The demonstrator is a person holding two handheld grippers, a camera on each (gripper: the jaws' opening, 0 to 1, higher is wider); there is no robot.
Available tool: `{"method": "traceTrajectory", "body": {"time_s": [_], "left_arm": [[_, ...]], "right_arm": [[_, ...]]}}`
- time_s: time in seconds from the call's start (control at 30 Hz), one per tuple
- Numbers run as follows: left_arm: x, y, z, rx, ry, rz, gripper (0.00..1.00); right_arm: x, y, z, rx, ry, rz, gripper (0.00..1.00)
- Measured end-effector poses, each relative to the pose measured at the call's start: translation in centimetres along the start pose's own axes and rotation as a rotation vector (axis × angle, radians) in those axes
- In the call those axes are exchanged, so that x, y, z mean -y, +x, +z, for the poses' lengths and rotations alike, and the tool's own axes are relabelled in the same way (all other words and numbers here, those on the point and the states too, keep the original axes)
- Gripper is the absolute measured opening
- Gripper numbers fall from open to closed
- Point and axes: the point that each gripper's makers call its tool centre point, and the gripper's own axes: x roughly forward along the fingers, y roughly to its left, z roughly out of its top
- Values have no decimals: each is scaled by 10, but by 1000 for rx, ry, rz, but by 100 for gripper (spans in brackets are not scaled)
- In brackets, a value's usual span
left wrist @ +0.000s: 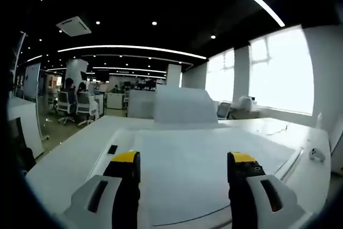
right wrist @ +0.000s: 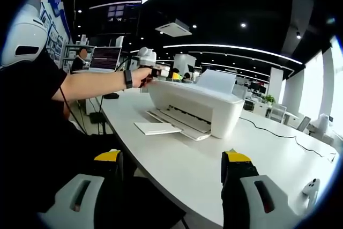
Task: Remove the paper from the printer output slot and place it on top of the printer
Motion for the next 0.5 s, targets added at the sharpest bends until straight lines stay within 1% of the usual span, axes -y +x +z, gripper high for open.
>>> {"method": "traceTrajectory", "body": {"time_s": [0.2, 0.5], "left_arm": [[0, -2, 0, 6, 6, 4, 73], [5, -5, 2, 12, 15, -9, 74]], "right_arm": [[0, 0, 0, 1, 1, -1, 70], [2, -1, 1, 3, 0, -6, 70]]}}
